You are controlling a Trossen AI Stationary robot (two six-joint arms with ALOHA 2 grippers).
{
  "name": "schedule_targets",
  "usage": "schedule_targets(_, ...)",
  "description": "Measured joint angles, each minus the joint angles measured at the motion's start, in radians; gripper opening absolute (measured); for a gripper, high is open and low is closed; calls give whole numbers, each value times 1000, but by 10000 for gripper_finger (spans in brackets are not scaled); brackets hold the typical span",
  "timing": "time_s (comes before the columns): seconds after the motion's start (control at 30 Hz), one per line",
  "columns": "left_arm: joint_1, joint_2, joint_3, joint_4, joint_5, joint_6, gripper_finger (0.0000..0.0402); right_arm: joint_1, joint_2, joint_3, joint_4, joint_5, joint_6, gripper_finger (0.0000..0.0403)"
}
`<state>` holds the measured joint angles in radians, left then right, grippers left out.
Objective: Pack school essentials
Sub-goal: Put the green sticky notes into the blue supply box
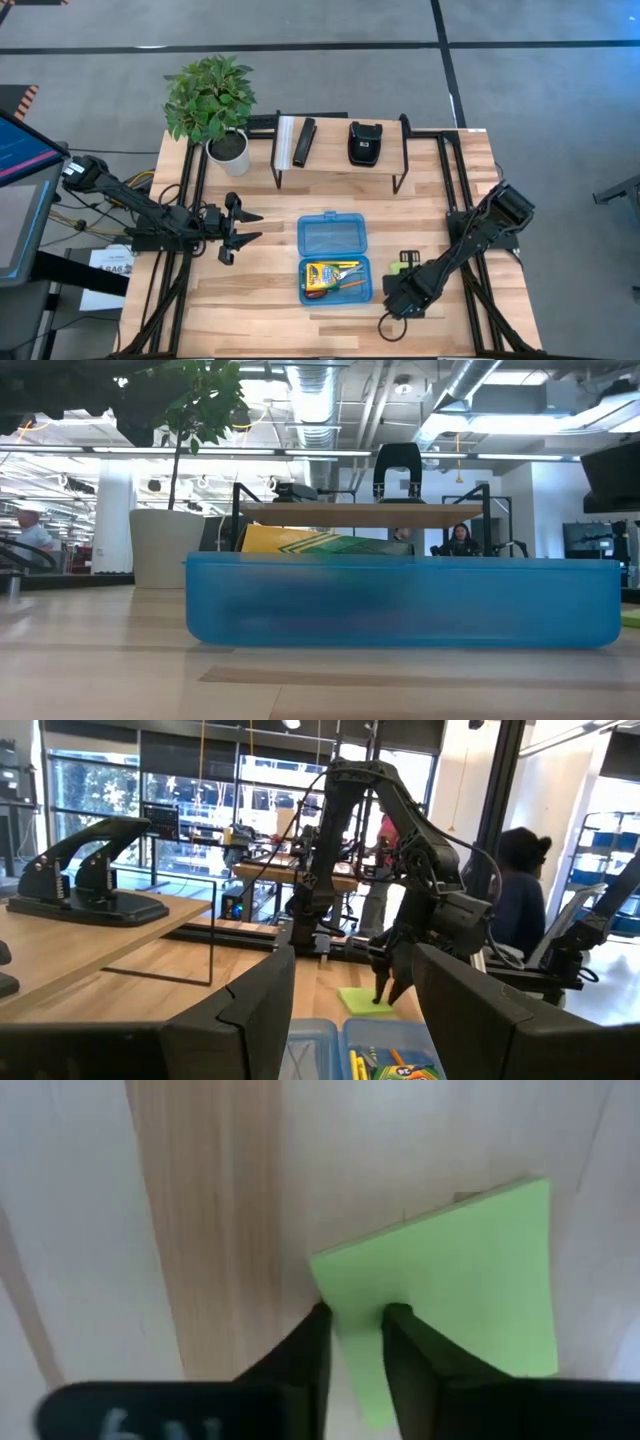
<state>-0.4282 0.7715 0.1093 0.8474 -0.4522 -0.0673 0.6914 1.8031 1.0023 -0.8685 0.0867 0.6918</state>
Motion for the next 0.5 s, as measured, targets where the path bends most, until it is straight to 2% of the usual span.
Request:
schedule_targets(0.33,0,0,0,0,0,-1,192,-6,4,49,-43,-5,-12,14)
schedule_targets(0.5,0,0,0,0,0,-1,192,-24,6,91,-83,12,-13,5)
